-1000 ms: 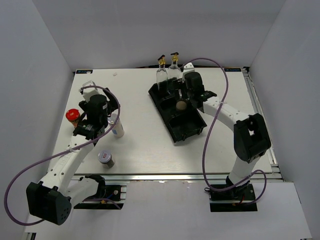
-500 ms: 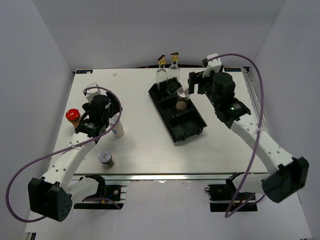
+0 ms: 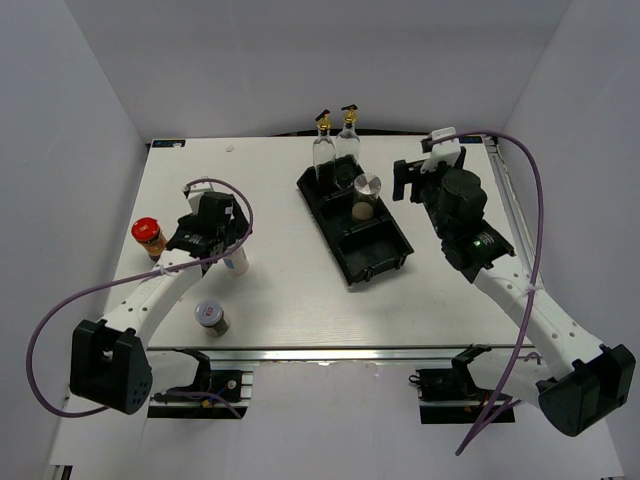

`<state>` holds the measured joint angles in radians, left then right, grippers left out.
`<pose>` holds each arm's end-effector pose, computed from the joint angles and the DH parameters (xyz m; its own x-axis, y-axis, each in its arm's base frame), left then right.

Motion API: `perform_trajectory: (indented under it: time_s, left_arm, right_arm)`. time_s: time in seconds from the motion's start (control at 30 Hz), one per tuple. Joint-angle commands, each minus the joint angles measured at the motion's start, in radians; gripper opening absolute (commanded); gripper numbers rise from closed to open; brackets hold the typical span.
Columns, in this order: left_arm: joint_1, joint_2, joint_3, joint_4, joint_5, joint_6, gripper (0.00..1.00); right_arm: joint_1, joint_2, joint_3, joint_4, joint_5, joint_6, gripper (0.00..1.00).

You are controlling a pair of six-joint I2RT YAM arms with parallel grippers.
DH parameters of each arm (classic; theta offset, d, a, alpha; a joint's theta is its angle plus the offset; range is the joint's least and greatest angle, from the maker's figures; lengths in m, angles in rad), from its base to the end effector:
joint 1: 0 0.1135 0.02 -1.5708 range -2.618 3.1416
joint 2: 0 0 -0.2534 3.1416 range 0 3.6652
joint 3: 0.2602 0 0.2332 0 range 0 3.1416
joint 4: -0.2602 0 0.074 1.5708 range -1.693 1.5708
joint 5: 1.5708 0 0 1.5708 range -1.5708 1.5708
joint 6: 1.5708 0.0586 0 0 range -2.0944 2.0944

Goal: Organize the condiment bottles

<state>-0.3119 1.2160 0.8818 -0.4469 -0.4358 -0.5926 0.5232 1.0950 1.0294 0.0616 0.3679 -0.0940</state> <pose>0.2501 -0.0546 0.2444 -0.5519 -0.3540 -0.7551 -0.3802 0.9127 -0.1501 0.2370 0.1124 0.3833 0.0111 -0.0947 -0.9954 -0.1543 0.9834 -0.0953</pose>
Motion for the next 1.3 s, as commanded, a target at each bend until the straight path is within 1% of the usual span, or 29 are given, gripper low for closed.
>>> perform_trajectory:
  time_s: [0.0,0.07,0.1,0.2,0.3,0.33,0.4,0.43,0.47,0.53,0.57,0.67,0.7,0.73,0.83,0.87,0.97,1.0,1.03,1.1,1.13,1.2,1.27]
  left_arm:
    - [0.002,0.007,0.023,-0.039,-0.009,-0.016,0.97]
    - [0.002,0.016,0.028,-0.042,-0.009,-0.015,0.92]
    - [0.002,0.017,0.029,-0.042,0.009,-0.013,0.80]
    - [0.002,0.017,0.036,-0.038,0.038,-0.009,0.63]
    - [0.000,0.011,0.045,-0.059,0.028,-0.004,0.56]
    - [0.000,0.008,0.048,-0.075,0.019,-0.003,0.43]
    - [0.000,-0.009,0.060,-0.084,0.023,-0.003,0.30]
    - [-0.001,-0.015,0.066,-0.075,0.029,-0.001,0.19]
    - [-0.001,-0.024,0.078,-0.066,0.060,0.000,0.15]
    - [-0.010,-0.045,0.101,-0.035,0.103,0.013,0.13]
    - [-0.015,-0.052,0.126,-0.023,0.159,0.019,0.12]
    - [-0.050,-0.059,0.158,0.065,0.224,0.025,0.09]
    - [-0.070,-0.052,0.186,0.103,0.232,0.028,0.04]
    - [-0.082,-0.041,0.203,0.120,0.236,0.030,0.03]
    - [-0.136,0.029,0.282,0.180,0.244,0.042,0.00]
    - [-0.153,0.081,0.307,0.192,0.249,0.045,0.00]
    - [-0.217,0.174,0.425,0.218,0.285,0.077,0.00]
    - [-0.240,0.236,0.457,0.215,0.290,0.095,0.00]
    - [-0.249,0.266,0.518,0.215,0.295,0.099,0.00]
    - [-0.268,0.350,0.572,0.215,0.318,0.112,0.00]
    - [-0.274,0.378,0.624,0.214,0.324,0.114,0.00]
    - [-0.286,0.445,0.670,0.206,0.341,0.125,0.00]
    - [-0.293,0.480,0.729,0.197,0.344,0.132,0.00]
  right_arm:
    - [-0.008,-0.020,-0.005,0.081,0.069,-0.036,0.89]
    - [-0.009,-0.018,-0.005,0.084,0.077,-0.041,0.89]
    - [-0.009,-0.018,-0.005,0.084,0.083,-0.039,0.89]
    - [-0.017,-0.017,-0.006,0.089,0.103,-0.039,0.89]
    - [-0.023,-0.011,-0.009,0.096,0.097,-0.041,0.89]
    - [-0.025,-0.006,-0.008,0.095,0.097,-0.041,0.89]
    - [-0.034,0.003,-0.003,0.093,0.098,-0.033,0.90]
    - [-0.038,0.006,0.000,0.089,0.108,-0.024,0.89]
    - [-0.052,0.011,0.004,0.084,0.112,-0.015,0.89]
    - [-0.077,0.023,0.021,0.058,0.124,0.011,0.89]
    - [-0.083,0.025,0.024,0.052,0.128,0.016,0.90]
    - [-0.106,0.020,0.020,0.053,0.126,0.028,0.89]
    - [-0.111,0.014,0.018,0.053,0.124,0.031,0.89]
    - [-0.117,0.009,0.014,0.055,0.121,0.034,0.89]
    - [-0.121,-0.006,0.003,0.058,0.114,0.034,0.89]
    - [-0.121,-0.010,0.000,0.061,0.114,0.034,0.89]
    - [-0.130,-0.020,-0.005,0.063,0.117,0.033,0.89]
    - [-0.132,-0.021,-0.006,0.064,0.118,0.033,0.89]
    - [-0.138,-0.023,-0.008,0.064,0.123,0.033,0.89]
    - [-0.141,-0.024,-0.009,0.066,0.124,0.033,0.89]
    - [-0.147,-0.026,-0.011,0.066,0.124,0.033,0.90]
    - [-0.155,-0.027,-0.012,0.067,0.124,0.031,0.89]
    - [-0.161,-0.029,-0.015,0.070,0.120,0.031,0.89]
